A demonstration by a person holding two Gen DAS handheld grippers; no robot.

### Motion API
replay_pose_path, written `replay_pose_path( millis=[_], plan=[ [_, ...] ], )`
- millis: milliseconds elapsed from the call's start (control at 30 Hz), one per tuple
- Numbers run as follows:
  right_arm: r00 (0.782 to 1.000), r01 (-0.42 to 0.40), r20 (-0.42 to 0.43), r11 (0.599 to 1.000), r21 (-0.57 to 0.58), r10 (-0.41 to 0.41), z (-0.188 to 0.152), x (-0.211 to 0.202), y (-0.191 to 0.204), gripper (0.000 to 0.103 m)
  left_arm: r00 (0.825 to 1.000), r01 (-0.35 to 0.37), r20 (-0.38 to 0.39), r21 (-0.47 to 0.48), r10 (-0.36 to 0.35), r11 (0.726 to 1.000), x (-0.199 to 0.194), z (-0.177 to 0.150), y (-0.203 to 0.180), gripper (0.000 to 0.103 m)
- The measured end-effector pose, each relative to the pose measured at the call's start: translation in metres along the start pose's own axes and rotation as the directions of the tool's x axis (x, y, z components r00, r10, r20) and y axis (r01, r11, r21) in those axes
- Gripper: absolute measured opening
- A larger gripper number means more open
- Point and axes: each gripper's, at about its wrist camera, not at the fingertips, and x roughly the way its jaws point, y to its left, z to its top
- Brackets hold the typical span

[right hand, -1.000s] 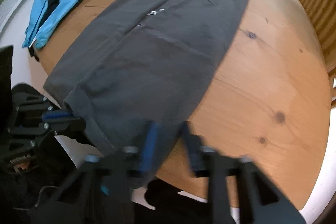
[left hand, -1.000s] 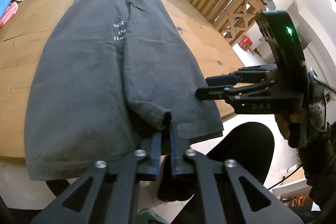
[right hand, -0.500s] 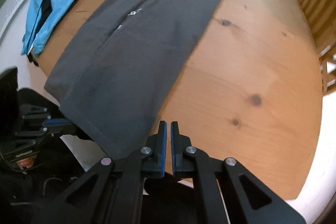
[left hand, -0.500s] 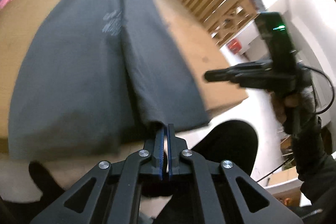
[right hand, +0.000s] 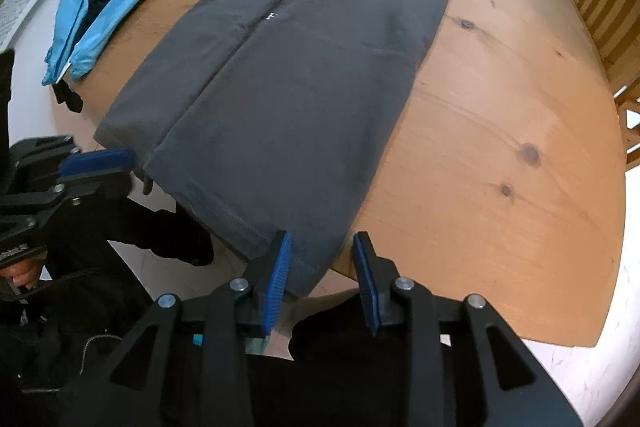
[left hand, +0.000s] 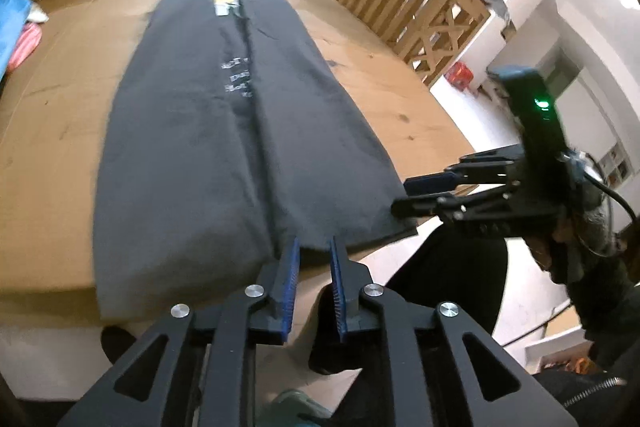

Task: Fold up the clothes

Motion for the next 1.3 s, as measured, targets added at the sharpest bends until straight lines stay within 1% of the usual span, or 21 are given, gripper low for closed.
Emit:
replay_pose_path(
  millis=[67, 167, 200, 233, 267, 333, 467, 533, 567, 633, 667, 733, 800, 833, 867, 933, 1067, 1100, 1200, 1233, 1300],
  plan=[
    [1.0, 0.002, 0.005, 1.0, -0.007, -0.002, 0.012, 0.012, 0.009, 0.033, 1.0, -0.015, -0.015, 0.019, 0.016, 1.0, 0.008, 0.003, -0.002, 0.018],
    [0.999, 0.021, 0.029, 0.998, -0.055, -0.02, 0.017, 0.019, 0.018, 0.031, 0.998, -0.038, -0.038, 0.048, 0.04, 0.998, 0.019, 0.008, -0.005, 0.017],
    [0.999, 0.014, 0.031, 0.997, -0.075, -0.012, 0.018, 0.02, 0.022, 0.027, 0.998, -0.045, -0.045, 0.058, 0.048, 0.997, 0.023, 0.009, -0.006, 0.016],
    [0.999, 0.006, 0.034, 0.996, -0.093, -0.003, 0.019, 0.021, 0.026, 0.015, 0.997, -0.052, -0.053, 0.068, 0.056, 0.996, 0.027, 0.011, -0.007, 0.007],
    [1.0, 0.001, 0.031, 0.995, -0.098, 0.002, 0.02, 0.021, 0.026, 0.01, 0.996, -0.058, -0.06, 0.078, 0.063, 0.995, 0.03, 0.012, -0.008, 0.002],
    [1.0, -0.012, 0.024, 0.994, -0.104, 0.015, 0.021, 0.022, 0.025, 0.008, 0.997, -0.04, -0.059, 0.081, 0.045, 0.996, 0.028, 0.013, -0.009, 0.002],
    [0.998, -0.067, 0.004, 0.996, -0.066, 0.067, 0.022, 0.015, 0.01, 0.005, 0.999, 0.001, -0.048, 0.085, 0.003, 0.996, 0.017, 0.014, -0.013, 0.002],
    [0.996, -0.084, 0.001, 0.995, -0.047, 0.084, 0.02, 0.007, 0.001, 0.005, 0.998, 0.06, -0.04, 0.042, -0.058, 0.997, 0.012, 0.016, -0.013, 0.002],
    [0.997, -0.078, 0.003, 0.996, -0.04, 0.078, 0.019, 0.003, -0.003, 0.004, 0.995, 0.093, -0.031, 0.028, -0.092, 0.995, 0.009, 0.018, -0.016, 0.002],
    [1.0, 0.008, 0.012, 0.999, -0.042, -0.007, 0.015, 0.0, -0.01, 0.004, 0.992, 0.12, -0.032, 0.019, -0.119, 0.993, 0.01, 0.017, -0.018, 0.002],
    [1.0, 0.016, 0.001, 0.999, -0.036, -0.016, 0.014, 0.006, -0.01, 0.004, 0.992, 0.113, -0.05, 0.01, -0.112, 0.994, 0.016, 0.014, -0.015, 0.002],
    [1.0, -0.009, -0.018, 1.0, 0.018, 0.009, 0.012, 0.011, -0.015, 0.005, 0.992, 0.1, -0.078, -0.016, -0.101, 0.995, 0.026, 0.008, -0.007, 0.002],
    [0.999, -0.044, -0.013, 0.997, 0.062, 0.045, 0.012, 0.011, -0.017, 0.006, 0.991, 0.088, -0.097, -0.048, -0.093, 0.995, 0.033, 0.003, 0.002, 0.002],
    [0.998, -0.068, 0.0, 0.994, 0.08, 0.068, 0.012, 0.009, -0.017, 0.014, 0.992, 0.081, -0.09, -0.044, -0.085, 0.996, 0.03, 0.003, 0.003, 0.002],
    [0.996, -0.092, 0.013, 0.991, 0.097, 0.091, 0.013, 0.007, -0.017, 0.027, 0.994, 0.074, -0.084, -0.041, -0.077, 0.996, 0.027, 0.004, 0.003, 0.0],
    [0.993, -0.118, 0.02, 0.986, 0.115, 0.116, 0.016, 0.007, -0.014, 0.038, 0.996, 0.06, -0.07, -0.034, -0.062, 0.998, 0.02, 0.006, 0.004, 0.0],
    [0.994, -0.113, 0.0, 0.99, 0.084, 0.114, 0.02, 0.013, -0.001, 0.038, 0.997, 0.045, -0.057, -0.032, -0.047, 0.998, 0.015, 0.008, 0.007, 0.0],
    [0.995, -0.1, -0.012, 0.993, 0.07, 0.101, 0.021, 0.016, 0.004, 0.038, 0.997, 0.043, -0.056, -0.034, -0.044, 0.999, 0.014, 0.009, 0.008, 0.0],
    [0.999, -0.049, 0.0, 0.999, 0.013, 0.049, 0.021, 0.023, 0.022, 0.038, 0.994, 0.063, -0.082, -0.044, -0.067, 0.997, 0.021, 0.011, 0.01, 0.0],
    [0.999, -0.046, 0.0, 0.999, -0.002, 0.046, 0.021, 0.025, 0.024, 0.037, 0.993, 0.074, -0.091, -0.054, -0.079, 0.996, 0.022, 0.011, 0.01, 0.0],
    [1.0, -0.019, 0.008, 0.998, -0.058, 0.02, 0.02, 0.027, 0.031, 0.013, 0.991, 0.085, -0.102, -0.047, -0.09, 0.995, 0.023, 0.01, 0.01, 0.001]
  ],
)
